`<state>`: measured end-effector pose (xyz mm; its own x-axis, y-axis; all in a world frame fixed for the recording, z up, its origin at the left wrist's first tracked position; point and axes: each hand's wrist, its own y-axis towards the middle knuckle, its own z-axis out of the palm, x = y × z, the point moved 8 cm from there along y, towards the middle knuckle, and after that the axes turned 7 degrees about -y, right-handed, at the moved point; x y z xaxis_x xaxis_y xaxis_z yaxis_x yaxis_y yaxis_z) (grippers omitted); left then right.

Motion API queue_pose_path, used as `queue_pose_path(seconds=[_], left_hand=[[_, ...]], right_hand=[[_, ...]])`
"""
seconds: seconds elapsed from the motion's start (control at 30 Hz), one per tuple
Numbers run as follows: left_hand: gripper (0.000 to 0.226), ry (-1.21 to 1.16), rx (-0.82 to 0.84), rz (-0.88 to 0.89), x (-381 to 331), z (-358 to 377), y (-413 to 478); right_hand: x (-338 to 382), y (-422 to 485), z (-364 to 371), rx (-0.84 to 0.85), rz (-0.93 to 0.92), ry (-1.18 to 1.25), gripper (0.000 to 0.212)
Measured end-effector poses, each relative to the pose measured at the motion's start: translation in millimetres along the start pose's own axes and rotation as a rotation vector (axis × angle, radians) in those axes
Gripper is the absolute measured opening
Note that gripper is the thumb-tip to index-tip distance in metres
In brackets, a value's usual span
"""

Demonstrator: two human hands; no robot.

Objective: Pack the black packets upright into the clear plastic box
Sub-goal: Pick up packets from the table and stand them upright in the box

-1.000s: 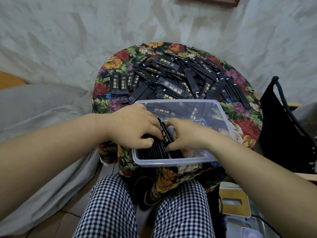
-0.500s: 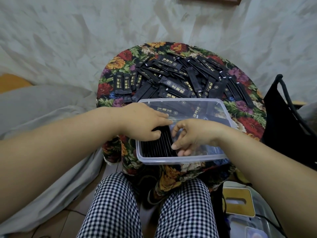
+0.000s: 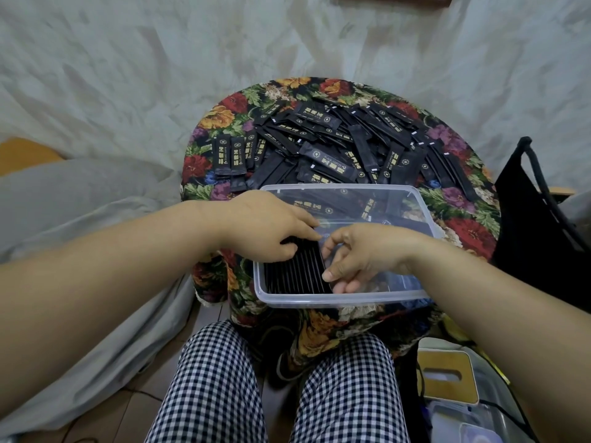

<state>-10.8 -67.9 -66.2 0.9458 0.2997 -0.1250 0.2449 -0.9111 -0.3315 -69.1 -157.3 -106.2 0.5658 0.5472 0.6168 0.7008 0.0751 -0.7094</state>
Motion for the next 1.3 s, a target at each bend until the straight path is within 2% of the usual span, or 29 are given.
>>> queue_pose_path(seconds=[0.17, 0.3, 0.37, 0.6, 0.73, 0.87, 0.93, 1.0, 1.13, 1.3], left_hand=[[0.043, -0.003, -0.027, 0.113, -5.9, 0.1, -0.4], [0.056, -0.015, -0.058, 0.169, -15.9, -1.9, -5.6], [0.056, -0.033, -0.067, 0.190, -19.7, -2.3, -5.9], [0.058, 0.008, 0.012, 0.153, -18.6, 4.0, -1.7], [0.044, 0.031, 0.031, 0.141, -17.4, 5.2, -0.6], [0.053, 0.030, 0.012, 0.144, -17.2, 4.6, -1.1], [0.042, 0.034, 0.035, 0.142, -17.0, 7.1, -1.3], [0.038, 0.022, 0.033, 0.144, -15.3, 7.3, -0.8], [0.054, 0.014, 0.035, 0.148, -12.1, 8.8, 0.2], [0.055, 0.000, 0.026, 0.143, -12.9, 6.7, 0.0]], right_hand=[[-0.2, 2.1, 4.7, 0.015, 0.000, 0.010, 0.020], [-0.3, 1.3, 7.4, 0.036, 0.011, -0.024, 0.016], [1.1, 0.7, 8.3, 0.037, 0.005, -0.054, 0.016], [-3.7, 4.4, 8.8, 0.045, 0.002, -0.096, 0.013], [-8.7, 8.8, 8.3, 0.047, -0.006, -0.084, 0.010], [-6.0, 7.5, 11.5, 0.054, -0.014, -0.070, 0.008], [-5.9, 5.7, 9.5, 0.052, -0.017, -0.082, 0.007], [-4.3, 0.6, 0.7, 0.021, -0.029, -0.117, 0.012], [12.3, -23.2, -43.3, -0.167, -0.129, -0.191, 0.014], [13.4, -45.7, -95.0, -0.349, -0.202, -0.113, 0.012]])
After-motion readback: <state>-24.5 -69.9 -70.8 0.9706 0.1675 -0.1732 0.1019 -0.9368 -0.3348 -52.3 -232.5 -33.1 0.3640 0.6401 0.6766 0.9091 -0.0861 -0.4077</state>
